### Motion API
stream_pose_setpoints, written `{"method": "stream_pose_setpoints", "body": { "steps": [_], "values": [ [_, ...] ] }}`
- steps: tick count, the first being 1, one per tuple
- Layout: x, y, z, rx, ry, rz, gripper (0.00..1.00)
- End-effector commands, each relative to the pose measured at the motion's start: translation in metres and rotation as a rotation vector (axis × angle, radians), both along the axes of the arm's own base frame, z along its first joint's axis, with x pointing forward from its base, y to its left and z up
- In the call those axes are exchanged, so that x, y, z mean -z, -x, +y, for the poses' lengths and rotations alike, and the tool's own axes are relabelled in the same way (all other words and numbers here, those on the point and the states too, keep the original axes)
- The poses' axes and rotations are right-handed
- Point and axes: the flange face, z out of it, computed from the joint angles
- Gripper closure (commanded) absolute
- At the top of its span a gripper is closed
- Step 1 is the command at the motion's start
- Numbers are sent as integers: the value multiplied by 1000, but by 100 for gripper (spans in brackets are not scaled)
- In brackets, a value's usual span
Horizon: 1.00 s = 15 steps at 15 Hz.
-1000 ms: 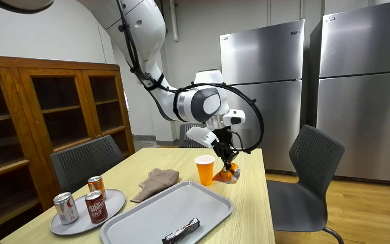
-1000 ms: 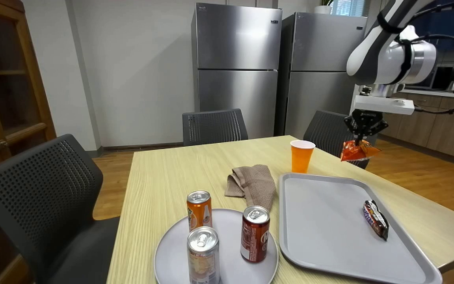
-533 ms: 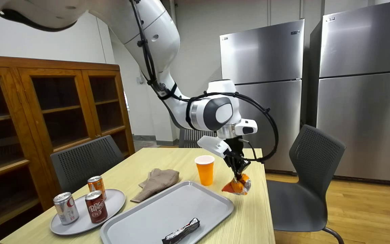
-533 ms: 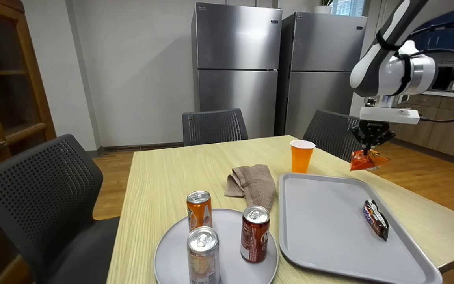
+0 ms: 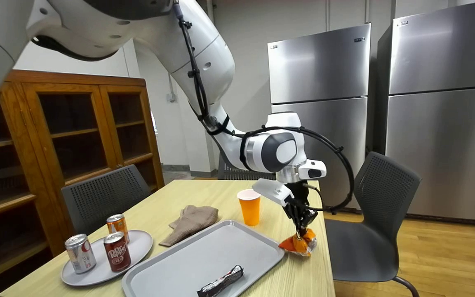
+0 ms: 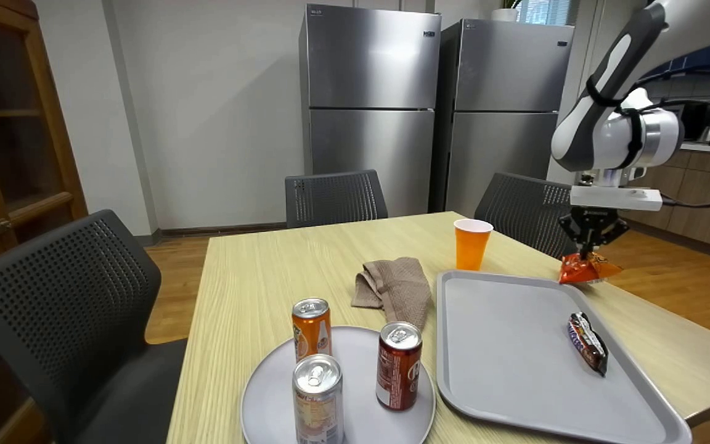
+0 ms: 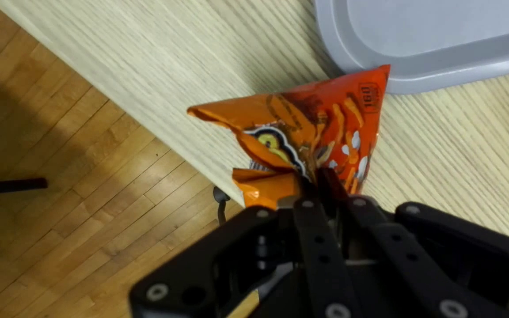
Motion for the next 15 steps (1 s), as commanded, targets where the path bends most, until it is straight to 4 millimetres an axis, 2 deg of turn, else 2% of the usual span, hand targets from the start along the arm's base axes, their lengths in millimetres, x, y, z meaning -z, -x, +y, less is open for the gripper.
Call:
{"method": "stream_pose_setpoints", "body": {
  "steps": [1,5,9,15],
  "values": [
    [-2,-10,-8,3,-4,22,58],
    [-5,-12,-10,5,-4,19,28],
    [-21,-12,-5,-9,-3,-10,1],
    [-56,-1,20,-59,-31,-48,0]
  ]
}}
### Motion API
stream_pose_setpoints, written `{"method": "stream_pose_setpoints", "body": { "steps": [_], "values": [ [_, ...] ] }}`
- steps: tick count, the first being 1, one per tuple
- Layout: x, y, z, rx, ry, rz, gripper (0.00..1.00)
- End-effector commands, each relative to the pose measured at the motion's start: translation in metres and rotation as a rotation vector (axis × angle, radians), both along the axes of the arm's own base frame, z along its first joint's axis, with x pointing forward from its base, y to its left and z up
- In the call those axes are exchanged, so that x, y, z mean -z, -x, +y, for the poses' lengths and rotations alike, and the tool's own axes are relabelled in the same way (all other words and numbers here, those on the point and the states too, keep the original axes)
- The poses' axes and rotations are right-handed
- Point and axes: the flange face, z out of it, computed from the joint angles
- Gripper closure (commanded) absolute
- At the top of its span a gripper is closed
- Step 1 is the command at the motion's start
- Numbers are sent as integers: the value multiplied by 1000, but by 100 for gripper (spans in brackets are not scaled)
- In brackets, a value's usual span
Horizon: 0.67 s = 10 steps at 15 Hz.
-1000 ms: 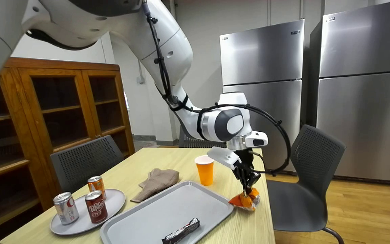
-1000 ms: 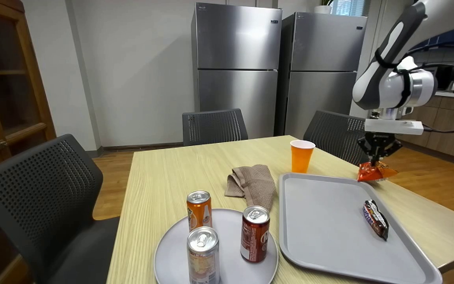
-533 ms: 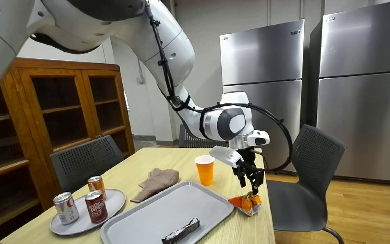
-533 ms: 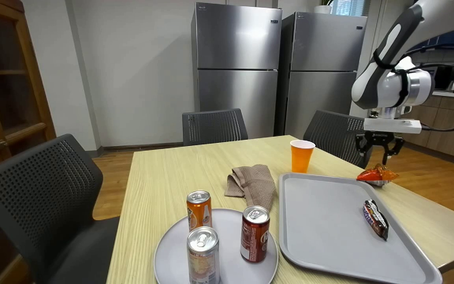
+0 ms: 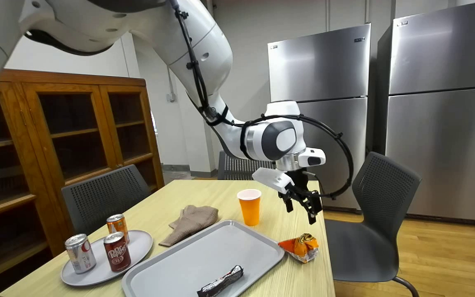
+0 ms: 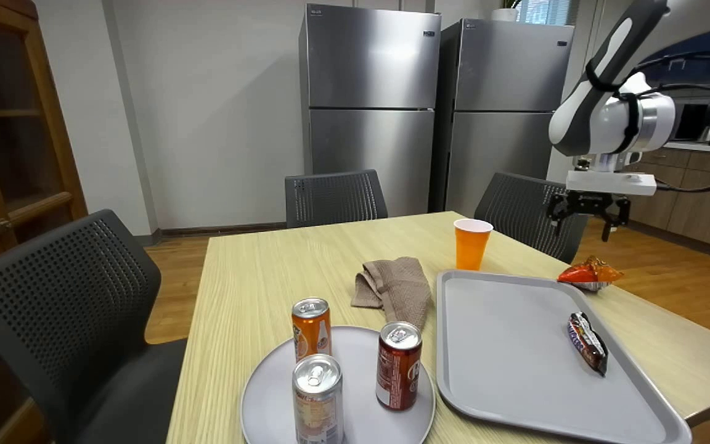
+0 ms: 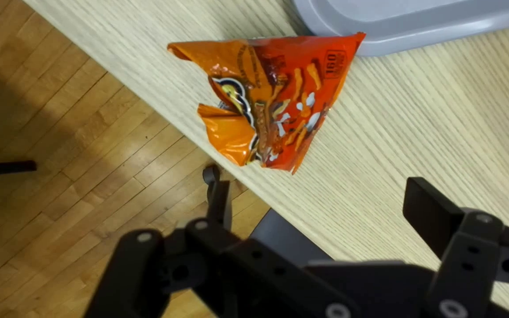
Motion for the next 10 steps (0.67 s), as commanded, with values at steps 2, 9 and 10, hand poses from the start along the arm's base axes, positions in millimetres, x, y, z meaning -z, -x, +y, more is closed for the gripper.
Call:
{"method": "stream_pose_setpoints", "body": {
  "steps": [2,9,10],
  "values": [
    [-35,22,32,-75,-48,-7,0],
    [-49,65,100,-156,-112,29,0],
    [-49,71,110,-160,-120,36,0]
  ]
}}
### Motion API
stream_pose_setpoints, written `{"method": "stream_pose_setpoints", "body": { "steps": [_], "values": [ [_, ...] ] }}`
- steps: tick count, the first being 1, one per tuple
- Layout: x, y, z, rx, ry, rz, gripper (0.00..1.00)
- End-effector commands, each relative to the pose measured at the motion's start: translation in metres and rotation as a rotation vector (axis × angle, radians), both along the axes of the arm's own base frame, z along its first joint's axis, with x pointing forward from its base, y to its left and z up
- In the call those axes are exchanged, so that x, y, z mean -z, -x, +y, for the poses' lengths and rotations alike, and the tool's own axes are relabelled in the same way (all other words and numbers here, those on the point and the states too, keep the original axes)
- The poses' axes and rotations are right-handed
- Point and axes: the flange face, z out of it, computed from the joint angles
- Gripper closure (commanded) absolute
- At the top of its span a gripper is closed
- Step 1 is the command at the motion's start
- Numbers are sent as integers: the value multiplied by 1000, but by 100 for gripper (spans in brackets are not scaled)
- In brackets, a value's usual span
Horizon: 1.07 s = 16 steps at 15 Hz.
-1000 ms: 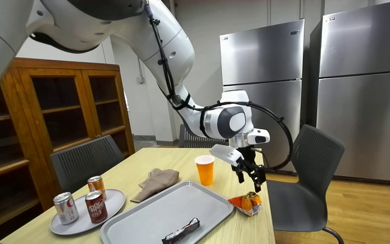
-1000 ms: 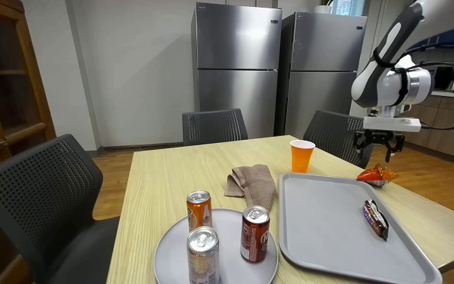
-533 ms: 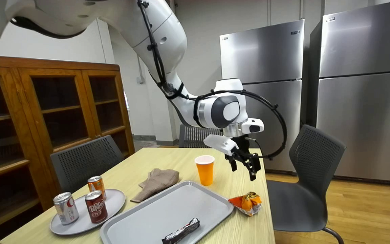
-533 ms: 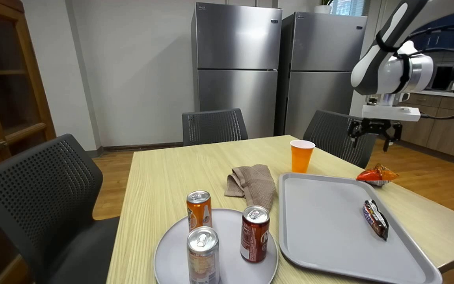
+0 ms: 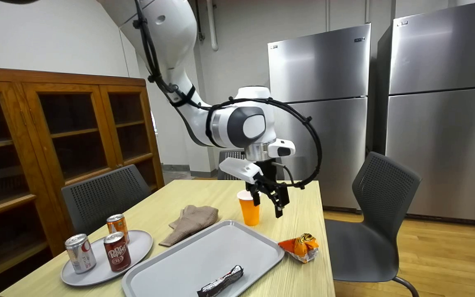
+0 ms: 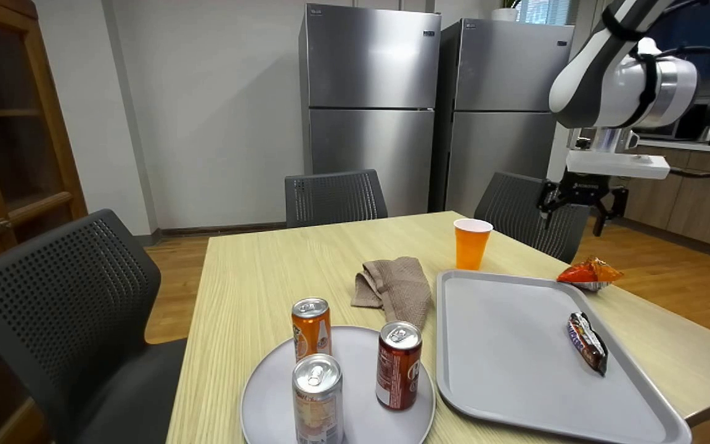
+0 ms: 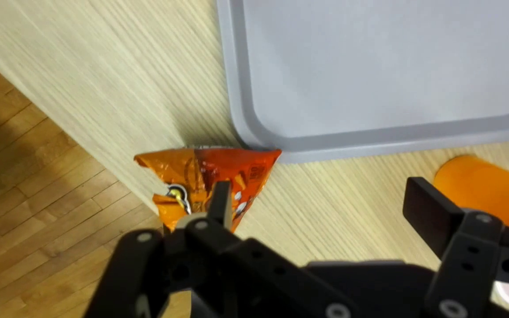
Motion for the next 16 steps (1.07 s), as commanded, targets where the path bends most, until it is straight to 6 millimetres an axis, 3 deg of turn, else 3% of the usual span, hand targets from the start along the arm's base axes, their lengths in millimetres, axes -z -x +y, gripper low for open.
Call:
{"method": "stream_pose_setpoints", "body": {
  "steps": [1,8,16],
  "values": [
    [-10,33,40,-37,-44,31,0],
    [11,73,96,-80,-73,97,0],
    [43,118,113,33,-71,129,0]
  ]
}}
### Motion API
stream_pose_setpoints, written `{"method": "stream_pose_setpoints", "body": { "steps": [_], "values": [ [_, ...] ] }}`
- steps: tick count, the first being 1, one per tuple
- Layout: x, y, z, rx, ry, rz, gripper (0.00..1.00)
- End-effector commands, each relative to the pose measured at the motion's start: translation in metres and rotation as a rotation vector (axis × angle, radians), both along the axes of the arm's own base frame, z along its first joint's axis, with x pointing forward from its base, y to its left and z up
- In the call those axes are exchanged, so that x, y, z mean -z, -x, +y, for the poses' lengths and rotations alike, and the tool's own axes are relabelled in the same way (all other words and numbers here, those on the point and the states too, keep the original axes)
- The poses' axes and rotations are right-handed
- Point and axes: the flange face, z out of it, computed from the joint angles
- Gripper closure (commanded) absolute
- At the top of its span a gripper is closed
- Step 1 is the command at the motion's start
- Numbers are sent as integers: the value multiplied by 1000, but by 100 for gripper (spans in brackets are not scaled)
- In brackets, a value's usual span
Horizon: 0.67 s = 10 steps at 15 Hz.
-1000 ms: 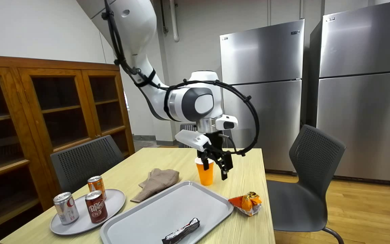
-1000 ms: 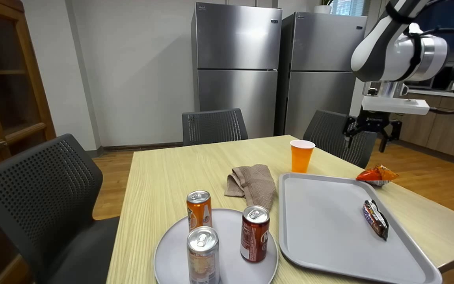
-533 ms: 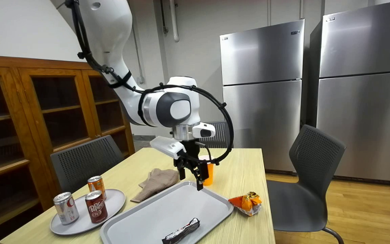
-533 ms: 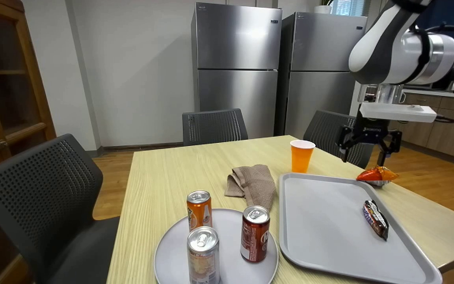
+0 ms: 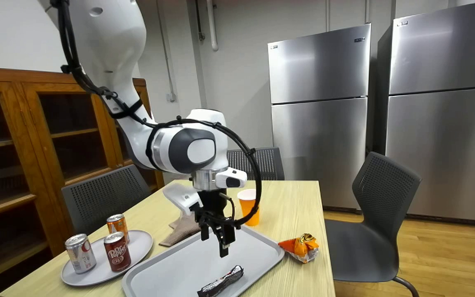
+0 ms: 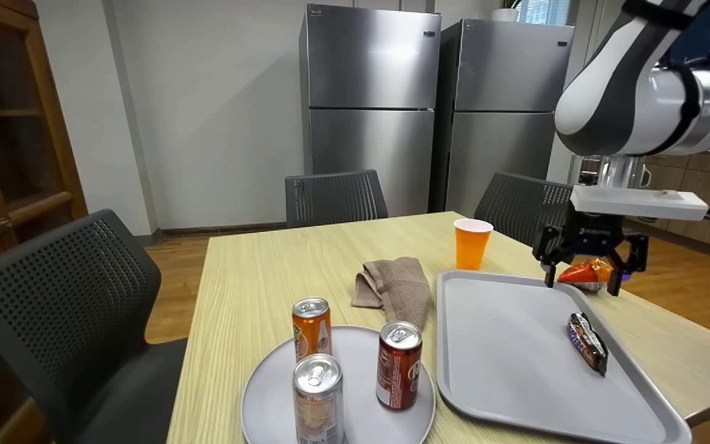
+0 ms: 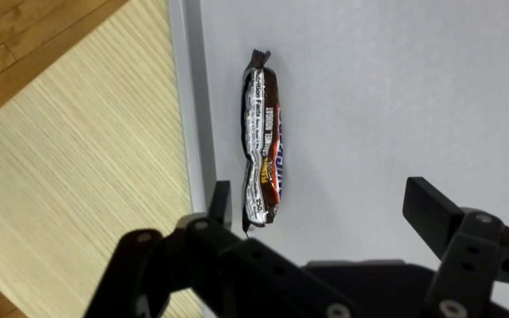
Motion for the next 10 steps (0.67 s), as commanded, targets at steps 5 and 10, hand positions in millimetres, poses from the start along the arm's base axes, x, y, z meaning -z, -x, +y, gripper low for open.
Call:
{"method": "stream_pose_setpoints", "body": {
  "steps": [5,10],
  "values": [
    [24,44,10,196,14,1,0],
    [34,53,3,304,12,0,0]
  ]
}}
